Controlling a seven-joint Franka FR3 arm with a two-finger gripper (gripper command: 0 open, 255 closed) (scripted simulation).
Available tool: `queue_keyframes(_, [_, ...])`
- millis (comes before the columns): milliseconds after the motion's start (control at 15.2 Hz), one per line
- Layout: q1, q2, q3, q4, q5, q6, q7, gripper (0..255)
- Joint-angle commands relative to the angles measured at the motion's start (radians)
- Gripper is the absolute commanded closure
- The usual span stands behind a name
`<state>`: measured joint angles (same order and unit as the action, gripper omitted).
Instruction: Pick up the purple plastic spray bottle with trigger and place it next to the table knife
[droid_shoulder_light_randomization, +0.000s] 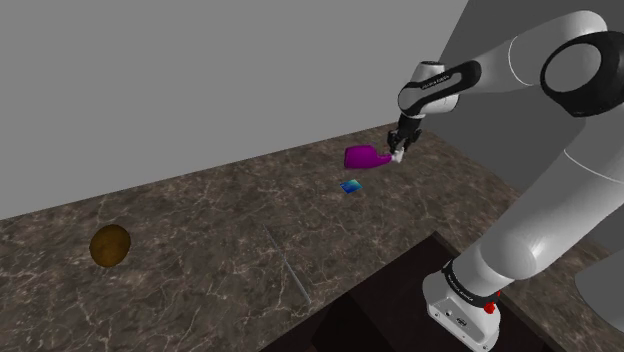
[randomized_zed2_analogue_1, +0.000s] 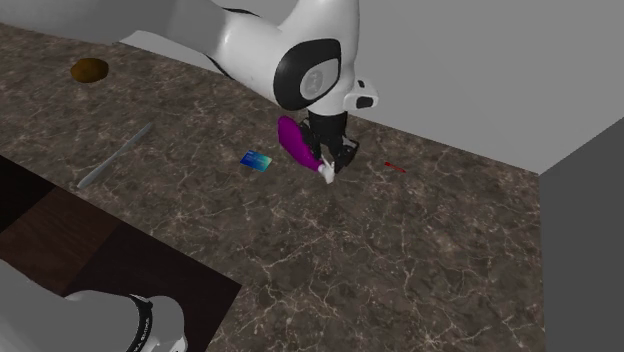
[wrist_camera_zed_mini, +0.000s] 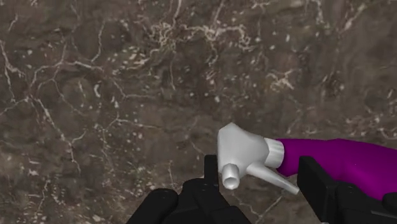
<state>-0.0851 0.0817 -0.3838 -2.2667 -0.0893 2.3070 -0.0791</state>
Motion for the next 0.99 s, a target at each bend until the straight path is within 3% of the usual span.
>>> queue_keyframes(0, [0.030, -0.032, 0.021, -0.035, -0.016, 0.000, 0.063, 255])
queue_keyframes(924, [0.214, -0.117, 0.206, -0.127, -0.019, -0.021, 0.435, 255])
